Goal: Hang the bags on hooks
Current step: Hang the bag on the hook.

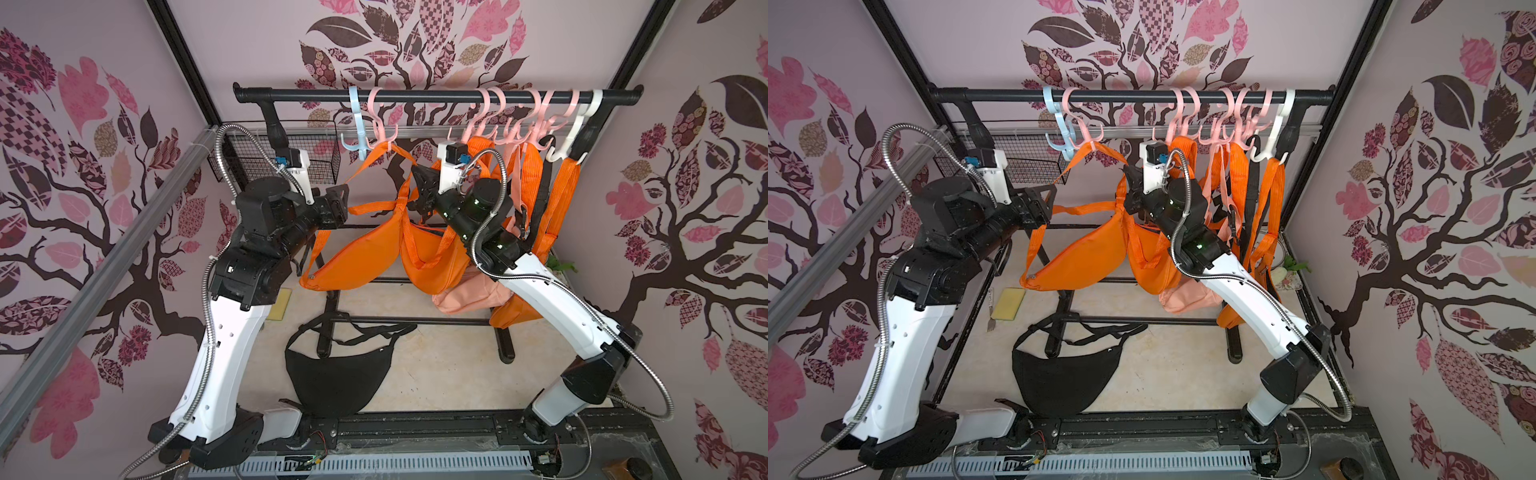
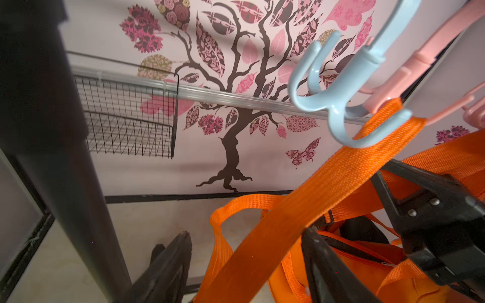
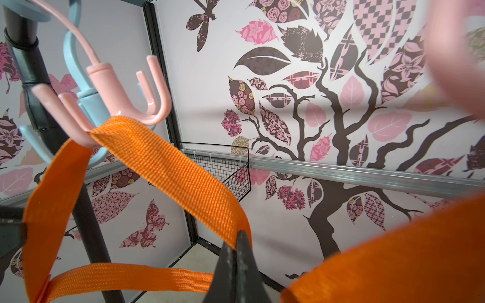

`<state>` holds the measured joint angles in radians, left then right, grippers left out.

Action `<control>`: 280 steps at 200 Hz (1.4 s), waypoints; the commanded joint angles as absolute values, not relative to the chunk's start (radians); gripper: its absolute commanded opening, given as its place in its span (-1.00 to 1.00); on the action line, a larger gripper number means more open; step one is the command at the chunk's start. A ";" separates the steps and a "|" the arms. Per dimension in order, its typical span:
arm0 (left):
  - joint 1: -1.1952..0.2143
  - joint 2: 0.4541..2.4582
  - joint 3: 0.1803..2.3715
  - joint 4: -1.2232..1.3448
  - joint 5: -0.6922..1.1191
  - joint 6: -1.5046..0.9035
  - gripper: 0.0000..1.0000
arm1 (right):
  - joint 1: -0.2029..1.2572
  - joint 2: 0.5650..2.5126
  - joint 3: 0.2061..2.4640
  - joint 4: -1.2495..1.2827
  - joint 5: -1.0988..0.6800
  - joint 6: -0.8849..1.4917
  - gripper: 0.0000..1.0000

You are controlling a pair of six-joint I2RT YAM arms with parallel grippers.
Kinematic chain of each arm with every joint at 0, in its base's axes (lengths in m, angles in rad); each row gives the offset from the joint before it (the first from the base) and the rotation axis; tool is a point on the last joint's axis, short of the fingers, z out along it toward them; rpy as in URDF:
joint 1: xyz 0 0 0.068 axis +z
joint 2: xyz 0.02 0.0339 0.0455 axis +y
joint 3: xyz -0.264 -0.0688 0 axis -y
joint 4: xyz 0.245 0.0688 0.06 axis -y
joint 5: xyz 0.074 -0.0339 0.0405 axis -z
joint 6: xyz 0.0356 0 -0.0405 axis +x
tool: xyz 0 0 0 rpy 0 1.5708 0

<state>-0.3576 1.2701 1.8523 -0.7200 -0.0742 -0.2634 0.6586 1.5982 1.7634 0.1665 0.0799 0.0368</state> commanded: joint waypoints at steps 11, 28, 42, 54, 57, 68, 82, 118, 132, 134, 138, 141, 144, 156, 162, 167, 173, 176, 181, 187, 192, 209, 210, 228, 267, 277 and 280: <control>-0.351 1.157 1.704 -0.658 -0.118 -0.253 0.79 | 0.649 1.532 1.780 0.117 0.091 0.024 -1.00; -0.351 1.101 1.624 -0.629 -0.135 -0.260 0.87 | 0.650 1.533 1.818 0.070 0.067 0.055 -0.99; -0.351 1.065 1.567 -0.607 -0.140 -0.258 0.90 | 0.650 1.518 1.818 0.065 0.043 0.076 -0.91; -0.351 1.030 1.515 -0.585 -0.147 -0.257 0.92 | 0.650 1.500 1.807 0.070 0.020 0.097 -0.74; -0.351 1.019 1.504 -0.578 -0.148 -0.255 0.93 | 0.650 1.494 1.801 0.076 0.011 0.102 -0.66; -0.351 0.980 1.457 -0.553 -0.159 -0.250 0.96 | 0.650 1.469 1.767 0.113 -0.012 0.124 -0.34; -0.352 0.929 1.395 -0.529 -0.203 -0.244 0.96 | 0.651 1.445 1.745 0.141 -0.064 0.138 -0.15; -0.351 0.831 1.262 -0.510 -0.248 -0.240 0.96 | 0.672 1.366 1.667 0.234 -0.136 0.179 0.27; -0.351 0.800 1.205 -0.501 -0.247 -0.248 0.96 | 0.678 1.332 1.635 0.282 -0.178 0.202 0.39; -0.351 0.794 1.198 -0.501 -0.250 -0.252 0.96 | 0.679 1.327 1.632 0.286 -0.182 0.203 0.40; -0.351 0.785 1.181 -0.497 -0.251 -0.253 0.96 | 0.682 1.319 1.628 0.291 -0.188 0.208 0.40; -0.351 0.777 1.169 -0.493 -0.253 -0.253 0.97 | 0.687 1.315 1.627 0.292 -0.197 0.210 0.40; -0.351 0.767 1.156 -0.485 -0.253 -0.251 0.97 | 0.691 1.310 1.629 0.293 -0.207 0.209 0.41; -0.351 0.726 1.099 -0.458 -0.287 -0.240 0.97 | 0.717 1.299 1.626 0.280 -0.241 0.196 0.42; -0.351 0.705 1.074 -0.449 -0.316 -0.235 0.97 | 0.740 1.294 1.627 0.266 -0.252 0.183 0.44; -0.351 0.687 1.052 -0.442 -0.344 -0.227 0.96 | 0.764 1.289 1.620 0.261 -0.262 0.167 0.45; -0.351 0.663 1.023 -0.432 -0.392 -0.224 0.97 | 0.800 1.280 1.606 0.259 -0.267 0.144 0.48; -0.351 0.648 1.011 -0.427 -0.414 -0.225 0.97 | 0.817 1.276 1.595 0.256 -0.266 0.134 0.49; -0.352 0.626 0.981 -0.411 -0.463 -0.225 0.96 | 0.852 1.269 1.579 0.255 -0.267 0.118 0.51; -0.351 0.596 0.944 -0.388 -0.515 -0.225 0.97 | 0.890 1.263 1.556 0.255 -0.276 0.100 0.53; -0.351 0.572 0.914 -0.367 -0.559 -0.225 0.97 | 0.924 1.259 1.540 0.247 -0.276 0.081 0.56; -0.351 0.479 0.813 -0.289 -0.671 -0.217 0.96 | 1.025 1.238 1.471 0.232 -0.270 0.054 0.67; -0.351 0.473 0.806 -0.286 -0.677 -0.217 0.96 | 1.027 1.236 1.467 0.234 -0.272 0.053 0.68; -0.351 0.386 0.719 -0.219 -0.755 -0.214 0.96 | 1.099 1.204 1.355 0.251 -0.281 0.066 0.73; -0.368 0.287 0.665 -0.225 -0.795 -0.196 0.96 | 1.224 1.127 1.058 0.219 -0.192 0.044 0.72; -0.384 0.273 0.648 -0.207 -0.804 -0.186 0.97 | 1.229 1.131 0.975 0.229 -0.187 0.063 0.66; -0.389 0.269 0.644 -0.201 -0.808 -0.186 0.97 | 1.229 1.133 0.953 0.233 -0.185 0.071 0.65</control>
<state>-0.3637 0.2989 0.6926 -0.2657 -0.7422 -0.2085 1.1931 1.1652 1.0748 0.2367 -0.2359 0.0772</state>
